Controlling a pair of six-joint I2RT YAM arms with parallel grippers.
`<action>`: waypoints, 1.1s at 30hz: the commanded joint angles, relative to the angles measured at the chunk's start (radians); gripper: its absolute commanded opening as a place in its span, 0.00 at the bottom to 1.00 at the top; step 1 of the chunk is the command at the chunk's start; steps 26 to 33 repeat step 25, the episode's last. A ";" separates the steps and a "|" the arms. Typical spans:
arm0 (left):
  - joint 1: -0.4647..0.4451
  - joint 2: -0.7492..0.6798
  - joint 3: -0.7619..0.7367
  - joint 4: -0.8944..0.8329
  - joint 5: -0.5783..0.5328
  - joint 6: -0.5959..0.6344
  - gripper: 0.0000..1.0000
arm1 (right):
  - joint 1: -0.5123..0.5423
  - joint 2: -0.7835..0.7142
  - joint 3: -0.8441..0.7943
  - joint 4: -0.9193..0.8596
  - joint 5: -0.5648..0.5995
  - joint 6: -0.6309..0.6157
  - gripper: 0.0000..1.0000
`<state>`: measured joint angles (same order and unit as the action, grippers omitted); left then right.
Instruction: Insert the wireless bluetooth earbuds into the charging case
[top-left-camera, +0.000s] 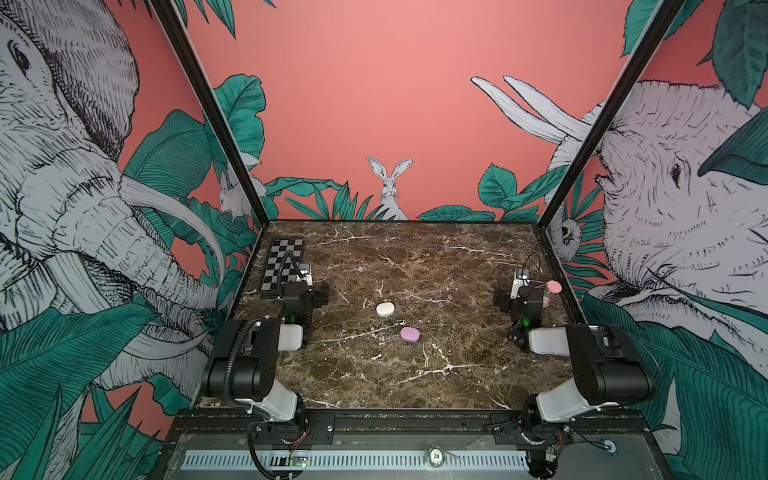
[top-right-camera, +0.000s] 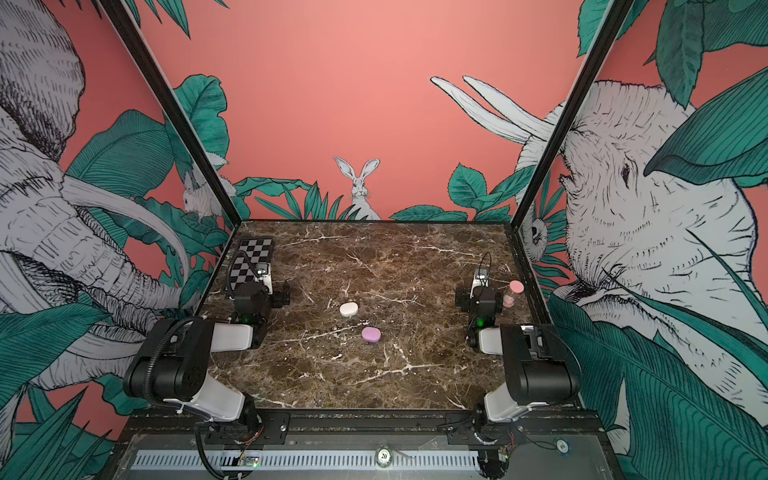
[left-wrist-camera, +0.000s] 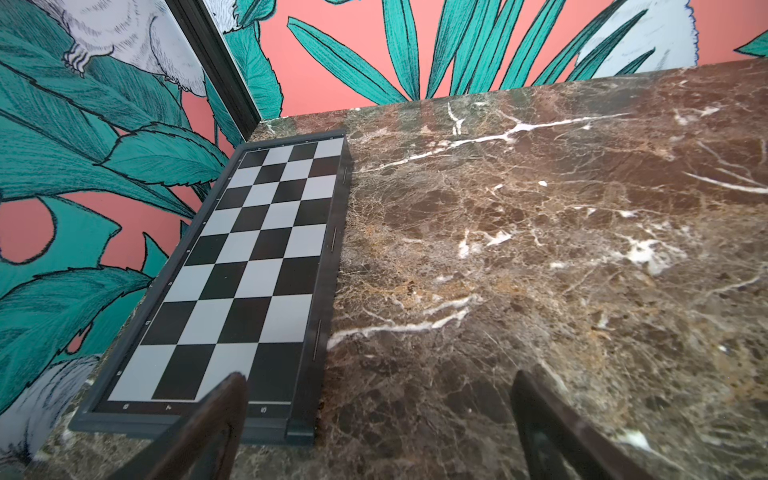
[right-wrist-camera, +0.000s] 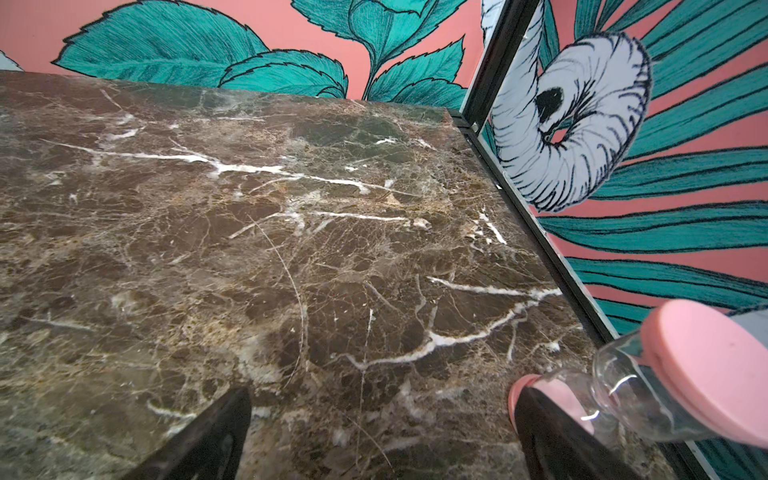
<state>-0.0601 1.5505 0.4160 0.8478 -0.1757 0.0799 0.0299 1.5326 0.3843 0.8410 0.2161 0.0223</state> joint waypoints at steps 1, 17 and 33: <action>-0.004 -0.003 -0.016 0.036 0.004 0.011 0.99 | 0.003 -0.009 0.002 0.030 -0.011 0.010 0.98; -0.005 -0.001 -0.015 0.034 0.004 0.012 0.99 | 0.004 -0.008 0.001 0.031 -0.009 0.007 0.98; -0.002 -0.001 -0.016 0.038 0.010 0.012 0.99 | 0.003 -0.009 0.001 0.031 -0.008 0.008 0.98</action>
